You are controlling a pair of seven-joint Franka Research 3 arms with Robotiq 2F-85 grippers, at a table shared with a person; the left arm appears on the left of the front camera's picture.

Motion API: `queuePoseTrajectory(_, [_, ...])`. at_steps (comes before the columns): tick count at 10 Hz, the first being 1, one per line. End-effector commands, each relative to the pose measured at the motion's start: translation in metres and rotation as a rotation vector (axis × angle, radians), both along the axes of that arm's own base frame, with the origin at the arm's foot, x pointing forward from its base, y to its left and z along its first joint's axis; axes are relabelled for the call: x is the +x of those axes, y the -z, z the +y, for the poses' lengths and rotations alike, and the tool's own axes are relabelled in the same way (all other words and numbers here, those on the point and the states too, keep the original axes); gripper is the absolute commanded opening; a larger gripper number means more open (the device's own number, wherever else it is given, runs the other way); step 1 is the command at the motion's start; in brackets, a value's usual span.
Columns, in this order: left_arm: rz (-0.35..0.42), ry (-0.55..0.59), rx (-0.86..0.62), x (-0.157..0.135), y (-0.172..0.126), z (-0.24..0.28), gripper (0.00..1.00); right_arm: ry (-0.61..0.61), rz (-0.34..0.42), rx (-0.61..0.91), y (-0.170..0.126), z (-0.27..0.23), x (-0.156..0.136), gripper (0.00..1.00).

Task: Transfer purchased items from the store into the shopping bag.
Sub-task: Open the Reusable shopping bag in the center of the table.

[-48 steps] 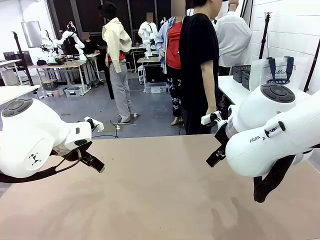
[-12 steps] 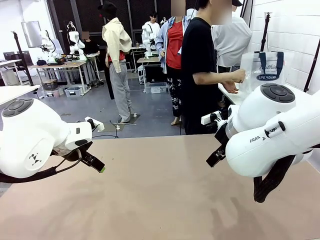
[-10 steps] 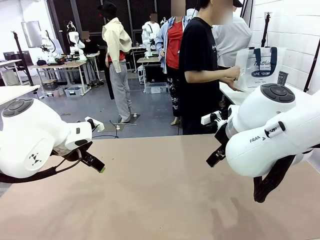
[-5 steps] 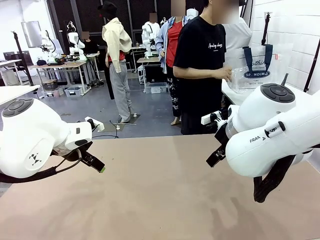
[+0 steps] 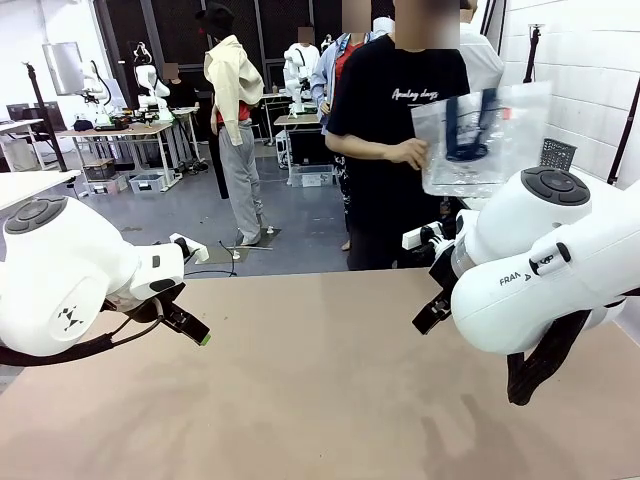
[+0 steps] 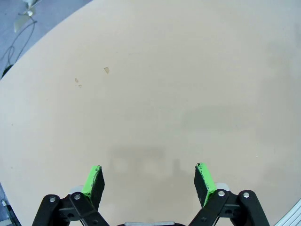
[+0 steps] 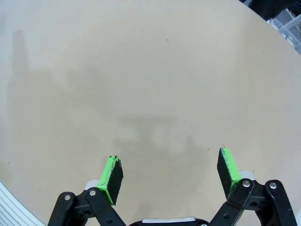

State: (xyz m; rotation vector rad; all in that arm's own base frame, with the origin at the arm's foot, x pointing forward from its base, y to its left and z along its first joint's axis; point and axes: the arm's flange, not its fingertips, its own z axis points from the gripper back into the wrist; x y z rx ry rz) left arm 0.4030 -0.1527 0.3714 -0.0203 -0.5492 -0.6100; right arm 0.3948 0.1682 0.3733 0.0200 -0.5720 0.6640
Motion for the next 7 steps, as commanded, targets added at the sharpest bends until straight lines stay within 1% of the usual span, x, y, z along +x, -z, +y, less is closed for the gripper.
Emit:
queuePoseTrajectory(1, [0.000, -0.003, -0.002, 0.0005, -0.0001, 0.0014, 1.00, 0.000, 0.000, 0.001, 0.0000, -0.0001, 0.0000, 1.00])
queuePoseTrajectory(7, [0.000, -0.003, -0.002, 0.0005, -0.0001, 0.0014, 1.00, 0.000, 0.000, 0.001, 0.0000, -0.0001, 0.0000, 1.00])
